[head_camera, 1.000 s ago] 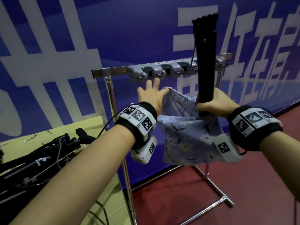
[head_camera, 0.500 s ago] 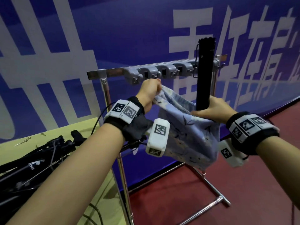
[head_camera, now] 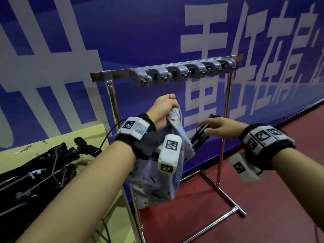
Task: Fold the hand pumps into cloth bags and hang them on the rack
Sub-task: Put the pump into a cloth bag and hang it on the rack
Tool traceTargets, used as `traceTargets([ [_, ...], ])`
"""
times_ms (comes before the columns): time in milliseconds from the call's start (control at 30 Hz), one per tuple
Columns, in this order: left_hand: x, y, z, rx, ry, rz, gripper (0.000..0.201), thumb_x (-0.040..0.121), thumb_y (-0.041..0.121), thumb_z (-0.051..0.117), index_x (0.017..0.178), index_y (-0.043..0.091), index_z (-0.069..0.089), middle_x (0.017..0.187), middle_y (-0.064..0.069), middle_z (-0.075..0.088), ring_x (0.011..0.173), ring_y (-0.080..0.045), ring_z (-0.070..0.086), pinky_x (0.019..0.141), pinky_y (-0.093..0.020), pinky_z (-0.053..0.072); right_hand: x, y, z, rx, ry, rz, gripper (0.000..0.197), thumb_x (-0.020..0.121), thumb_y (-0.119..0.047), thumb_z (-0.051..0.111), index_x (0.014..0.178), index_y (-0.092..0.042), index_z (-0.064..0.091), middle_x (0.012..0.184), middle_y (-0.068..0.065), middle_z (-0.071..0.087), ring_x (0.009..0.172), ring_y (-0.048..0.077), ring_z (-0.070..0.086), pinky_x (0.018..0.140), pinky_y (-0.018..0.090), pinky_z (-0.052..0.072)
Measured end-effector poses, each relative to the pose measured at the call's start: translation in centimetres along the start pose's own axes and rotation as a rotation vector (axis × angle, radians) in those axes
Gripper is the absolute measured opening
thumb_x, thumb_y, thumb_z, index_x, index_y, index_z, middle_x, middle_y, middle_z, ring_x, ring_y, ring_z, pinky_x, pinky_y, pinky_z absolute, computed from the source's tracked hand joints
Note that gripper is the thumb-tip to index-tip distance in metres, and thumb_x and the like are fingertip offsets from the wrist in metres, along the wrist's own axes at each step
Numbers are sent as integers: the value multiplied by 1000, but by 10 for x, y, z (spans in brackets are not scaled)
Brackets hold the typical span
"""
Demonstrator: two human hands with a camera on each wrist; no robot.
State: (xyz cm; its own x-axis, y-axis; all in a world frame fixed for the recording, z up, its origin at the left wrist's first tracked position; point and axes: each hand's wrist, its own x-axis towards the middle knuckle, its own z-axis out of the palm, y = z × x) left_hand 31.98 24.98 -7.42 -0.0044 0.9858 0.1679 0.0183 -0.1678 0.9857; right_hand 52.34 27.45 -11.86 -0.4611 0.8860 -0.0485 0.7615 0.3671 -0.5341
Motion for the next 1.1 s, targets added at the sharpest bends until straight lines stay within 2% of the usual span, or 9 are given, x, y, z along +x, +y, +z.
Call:
traceTargets([
  [167,0,-6,9,16,-33,-2,41,83,-15,33,65,20,26,62,-2,24,53,-12,30,47,-20,28,13,-11,17,30,145,42,23,89,-3,46,76,-16,59,70,5,58,52,15,52,47,22,46],
  [300,0,4,15,-1,-58,29,40,84,-16,33,66,20,26,61,-1,25,53,-12,29,48,-19,28,8,5,16,135,-32,187,38,84,8,34,57,-6,56,48,7,58,38,13,55,42,21,46],
  [467,-7,9,32,-14,-121,68,39,84,-16,34,68,19,27,60,0,24,49,-11,29,46,-20,28,3,20,39,-25,-409,385,24,90,1,42,89,0,67,87,15,66,69,23,64,48,23,51],
  [567,-10,11,40,-40,-127,85,40,82,-17,34,68,20,27,60,-1,24,49,-12,27,45,-19,26,1,17,52,-418,-340,224,22,96,-2,40,99,-7,61,110,13,55,101,23,54,86,29,43],
  [633,-11,15,40,-69,-121,98,40,82,-17,33,68,20,28,61,-1,25,51,-12,26,46,-20,25,5,18,57,-17,-139,372,21,97,-8,40,99,-18,59,103,7,57,96,22,57,87,32,45],
  [733,-10,21,37,-101,-105,119,39,81,-18,33,68,19,29,59,0,27,50,-12,27,46,-20,25,9,22,59,854,-101,437,30,97,-21,38,72,-13,51,67,6,46,59,21,49,55,29,50],
  [800,-12,24,35,-95,-119,138,39,80,-19,31,68,18,31,59,0,29,49,-11,28,47,-20,26,16,24,66,1261,-35,407,39,96,-37,40,68,-12,52,56,6,44,52,22,48,49,25,49],
  [967,-13,21,27,-73,-115,128,38,80,-20,31,69,17,33,61,-2,33,50,-12,32,48,-21,30,39,19,76,1311,420,409,9,87,-9,59,81,-5,53,41,2,54,34,12,52,43,23,43],
  [1100,-6,18,23,99,21,44,28,87,-10,41,79,17,45,67,-1,37,56,-13,35,52,-23,31,40,12,63,1178,464,285,6,86,-3,59,89,0,56,63,11,62,51,18,59,51,25,47],
])
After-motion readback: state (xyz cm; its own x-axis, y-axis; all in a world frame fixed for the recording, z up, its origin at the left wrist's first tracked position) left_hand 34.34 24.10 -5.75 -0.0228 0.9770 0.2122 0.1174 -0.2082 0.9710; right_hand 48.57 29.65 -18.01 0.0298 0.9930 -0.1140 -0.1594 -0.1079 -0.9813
